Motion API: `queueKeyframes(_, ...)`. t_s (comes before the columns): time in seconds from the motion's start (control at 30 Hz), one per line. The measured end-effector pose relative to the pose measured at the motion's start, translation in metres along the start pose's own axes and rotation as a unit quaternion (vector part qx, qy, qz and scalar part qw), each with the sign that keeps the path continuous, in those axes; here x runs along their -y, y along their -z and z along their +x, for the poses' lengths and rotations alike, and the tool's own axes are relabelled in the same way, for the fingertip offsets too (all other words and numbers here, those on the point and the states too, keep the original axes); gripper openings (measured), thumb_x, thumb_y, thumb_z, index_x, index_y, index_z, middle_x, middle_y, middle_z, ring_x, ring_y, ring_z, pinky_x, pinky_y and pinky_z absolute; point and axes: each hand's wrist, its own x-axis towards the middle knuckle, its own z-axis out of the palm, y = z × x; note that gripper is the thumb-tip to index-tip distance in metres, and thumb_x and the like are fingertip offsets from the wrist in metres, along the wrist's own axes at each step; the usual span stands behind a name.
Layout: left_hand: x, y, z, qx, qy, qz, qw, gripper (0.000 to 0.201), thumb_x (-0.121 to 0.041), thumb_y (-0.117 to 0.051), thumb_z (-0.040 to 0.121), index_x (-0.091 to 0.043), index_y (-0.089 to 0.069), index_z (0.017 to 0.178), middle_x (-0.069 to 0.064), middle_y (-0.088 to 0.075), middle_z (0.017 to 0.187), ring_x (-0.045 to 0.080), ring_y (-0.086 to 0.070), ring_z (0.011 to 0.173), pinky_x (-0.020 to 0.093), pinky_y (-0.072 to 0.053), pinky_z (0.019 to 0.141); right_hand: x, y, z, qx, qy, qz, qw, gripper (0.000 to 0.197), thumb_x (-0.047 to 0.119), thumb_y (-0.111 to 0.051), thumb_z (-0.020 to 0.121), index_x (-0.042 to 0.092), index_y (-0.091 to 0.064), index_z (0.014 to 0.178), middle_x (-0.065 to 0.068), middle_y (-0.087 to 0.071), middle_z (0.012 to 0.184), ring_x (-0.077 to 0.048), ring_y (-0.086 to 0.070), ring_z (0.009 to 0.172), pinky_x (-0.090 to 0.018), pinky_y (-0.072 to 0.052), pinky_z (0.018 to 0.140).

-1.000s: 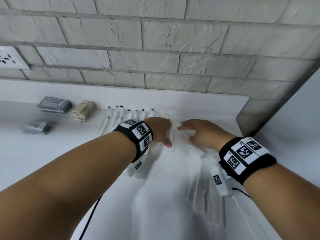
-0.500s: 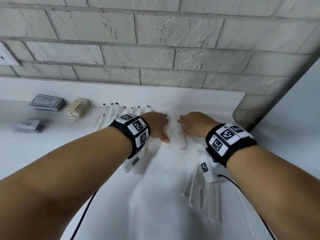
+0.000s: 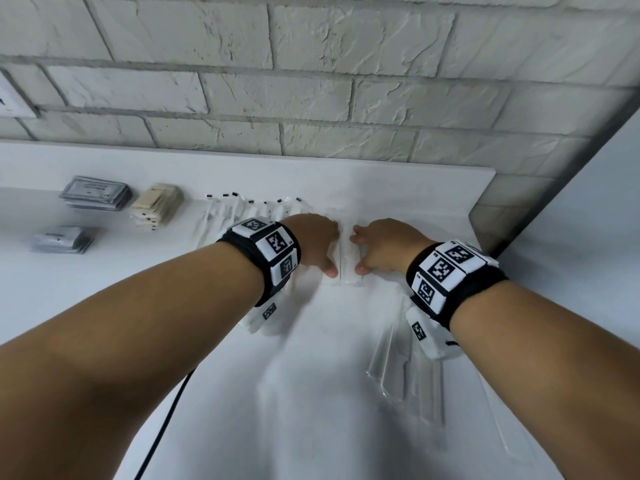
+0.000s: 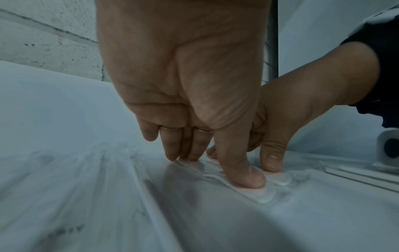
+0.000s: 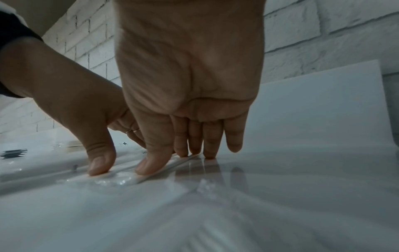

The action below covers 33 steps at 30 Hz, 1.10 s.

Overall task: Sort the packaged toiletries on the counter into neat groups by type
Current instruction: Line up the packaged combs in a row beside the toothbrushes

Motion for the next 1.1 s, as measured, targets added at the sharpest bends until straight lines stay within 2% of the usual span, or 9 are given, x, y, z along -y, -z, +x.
queueKeyframes(0.23,-0.001,0.002,0.0,0.009,0.001,-0.001,1.0,0.083,-0.057,-0.067,0.076,-0.011,-0.044,0.14,0.004,-0.042,0.148,0.025,-0.042,0.133,0.042,-0.037,0.107,-0.005,-0.002,-0.002,-0.021,0.013,0.033,0.999,0.073,0.041,-0.064,0.086,0.028,-0.03,0.149,0.007,-0.022,0.159,-0.02,-0.026,0.143,-0.033,-0.025,0.114)
queueKeyframes(0.3,0.0,0.003,-0.002,0.002,-0.006,0.0,1.0,0.085,-0.057,-0.065,0.079,-0.013,-0.036,0.146,0.002,-0.029,0.155,0.025,-0.034,0.139,0.041,-0.031,0.112,-0.014,0.002,-0.009,-0.077,0.028,0.117,0.99,0.066,0.034,-0.069,0.084,0.03,-0.042,0.143,0.006,-0.032,0.155,-0.018,-0.036,0.138,-0.032,-0.03,0.113)
queueKeyframes(0.37,-0.002,0.003,-0.005,-0.006,-0.02,0.003,1.0,0.088,-0.057,-0.06,0.082,-0.016,-0.023,0.151,0.001,-0.014,0.16,0.023,-0.022,0.144,0.037,-0.021,0.115,-0.024,0.01,-0.02,-0.11,0.051,0.151,0.981,0.049,0.024,-0.074,0.081,0.029,-0.06,0.127,0.003,-0.049,0.137,-0.019,-0.051,0.122,-0.03,-0.04,0.1)
queueKeyframes(0.47,-0.008,0.002,-0.007,-0.011,-0.04,0.002,0.999,0.089,-0.058,-0.056,0.085,-0.019,-0.013,0.153,-0.001,-0.005,0.161,0.019,-0.013,0.147,0.032,-0.014,0.116,-0.033,0.014,-0.042,-0.027,0.092,0.075,0.993,0.026,0.018,-0.079,0.075,0.029,-0.069,0.096,0.006,-0.047,0.103,-0.018,-0.056,0.097,-0.029,-0.043,0.078)
queueKeyframes(0.53,-0.014,0.002,-0.007,-0.013,-0.048,-0.001,0.999,0.086,-0.056,-0.054,0.087,-0.018,-0.014,0.153,-0.002,-0.006,0.161,0.017,-0.013,0.147,0.031,-0.014,0.116,-0.034,0.004,-0.055,0.053,0.11,0.006,0.993,0.03,0.017,-0.082,0.07,0.03,-0.066,0.092,0.008,-0.043,0.101,-0.017,-0.053,0.093,-0.031,-0.045,0.077)
queueKeyframes(0.6,-0.02,0.002,-0.005,-0.018,-0.052,0.001,0.998,0.084,-0.055,-0.053,0.088,-0.018,-0.014,0.153,-0.002,-0.006,0.161,0.018,-0.013,0.147,0.033,-0.014,0.116,-0.033,-0.013,-0.062,0.074,0.126,-0.055,0.988,0.036,0.018,-0.083,0.067,0.031,-0.061,0.093,0.008,-0.042,0.101,-0.017,-0.05,0.094,-0.036,-0.048,0.079)
queueKeyframes(0.73,-0.025,0.003,-0.003,-0.019,-0.048,0.01,0.999,0.08,-0.054,-0.051,0.09,-0.017,-0.018,0.152,0.001,-0.01,0.161,0.02,-0.016,0.146,0.035,-0.018,0.118,-0.037,-0.031,-0.064,-0.008,0.191,-0.118,0.975,0.031,0.018,-0.078,0.069,0.026,-0.059,0.092,0.008,-0.045,0.099,-0.02,-0.047,0.095,-0.039,-0.045,0.081)
queueKeyframes(0.87,-0.024,0.004,-0.006,-0.027,-0.034,0.015,0.999,0.071,-0.05,-0.049,0.092,-0.013,-0.029,0.149,0.004,-0.021,0.158,0.024,-0.026,0.143,0.037,-0.025,0.114,-0.039,-0.034,-0.065,-0.064,0.237,-0.153,0.957,0.018,0.008,-0.062,0.075,0.024,-0.056,0.079,0.009,-0.044,0.086,-0.018,-0.044,0.088,-0.03,-0.033,0.073)
queueKeyframes(1.1,-0.018,0.0,-0.008,-0.026,-0.026,0.006,0.999,0.063,-0.049,-0.049,0.092,-0.014,-0.038,0.144,0.005,-0.03,0.154,0.026,-0.035,0.137,0.036,-0.033,0.107,-0.036,-0.039,-0.067,-0.075,0.269,-0.209,0.937,0.027,0.007,-0.053,0.079,0.027,-0.052,0.096,0.008,-0.05,0.097,-0.017,-0.043,0.086,-0.029,-0.03,0.072)
